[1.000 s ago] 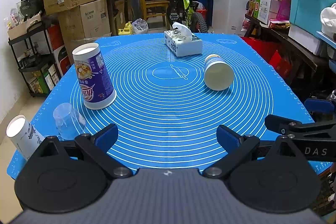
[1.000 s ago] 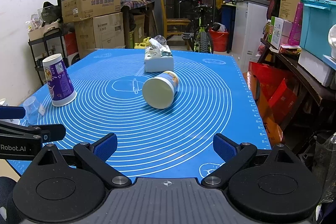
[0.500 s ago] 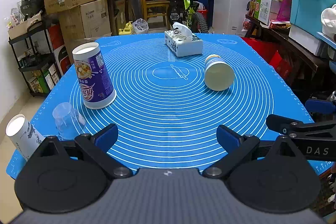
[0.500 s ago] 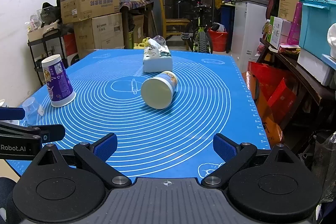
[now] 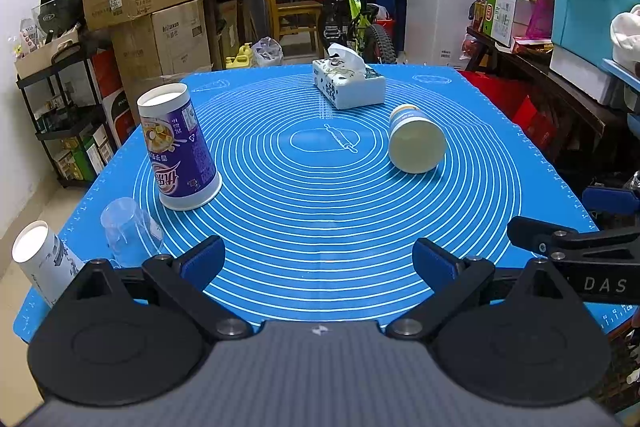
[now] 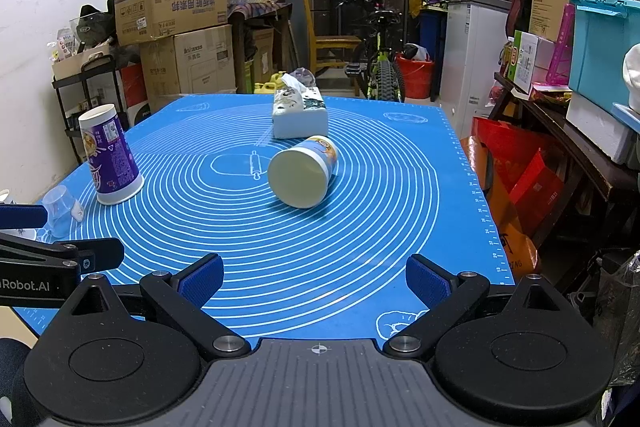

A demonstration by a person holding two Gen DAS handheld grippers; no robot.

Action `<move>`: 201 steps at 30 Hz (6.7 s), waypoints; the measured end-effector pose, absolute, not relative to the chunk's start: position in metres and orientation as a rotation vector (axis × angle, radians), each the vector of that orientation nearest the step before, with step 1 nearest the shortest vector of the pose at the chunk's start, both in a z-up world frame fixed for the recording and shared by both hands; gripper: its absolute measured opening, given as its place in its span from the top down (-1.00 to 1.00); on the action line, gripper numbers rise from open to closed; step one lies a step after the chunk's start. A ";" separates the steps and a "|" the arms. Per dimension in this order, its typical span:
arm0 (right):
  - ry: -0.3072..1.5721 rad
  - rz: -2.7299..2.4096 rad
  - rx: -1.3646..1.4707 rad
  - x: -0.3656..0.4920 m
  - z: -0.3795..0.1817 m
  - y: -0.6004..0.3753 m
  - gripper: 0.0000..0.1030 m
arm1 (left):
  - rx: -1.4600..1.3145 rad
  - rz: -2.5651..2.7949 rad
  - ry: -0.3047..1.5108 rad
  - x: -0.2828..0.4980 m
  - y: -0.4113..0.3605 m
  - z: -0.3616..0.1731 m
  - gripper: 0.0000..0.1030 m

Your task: Flip cup upside down

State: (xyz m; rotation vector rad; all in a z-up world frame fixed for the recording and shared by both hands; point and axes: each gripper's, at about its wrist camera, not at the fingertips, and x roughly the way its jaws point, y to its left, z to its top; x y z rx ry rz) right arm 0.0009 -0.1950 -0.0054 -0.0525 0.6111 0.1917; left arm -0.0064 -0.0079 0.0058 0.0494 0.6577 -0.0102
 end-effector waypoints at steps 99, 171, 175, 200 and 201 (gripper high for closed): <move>0.670 0.099 0.051 0.059 -0.025 -0.227 -0.89 | 0.029 -0.136 0.811 0.079 -0.032 -0.029 -0.80; 0.423 0.260 -0.238 0.067 -0.051 -0.113 -0.19 | 0.000 -0.036 0.775 0.058 0.055 -0.034 -0.88; 0.430 0.244 -0.243 0.059 -0.054 -0.116 -0.34 | 0.010 -0.048 0.768 0.054 0.050 -0.031 -0.88; 0.601 0.142 -0.111 -0.033 -0.011 -0.194 -0.71 | 0.010 -0.137 0.741 -0.014 0.006 -0.003 -0.88; 0.600 0.146 -0.113 -0.036 -0.010 -0.193 -0.71 | 0.012 -0.144 0.742 -0.016 0.005 -0.002 -0.88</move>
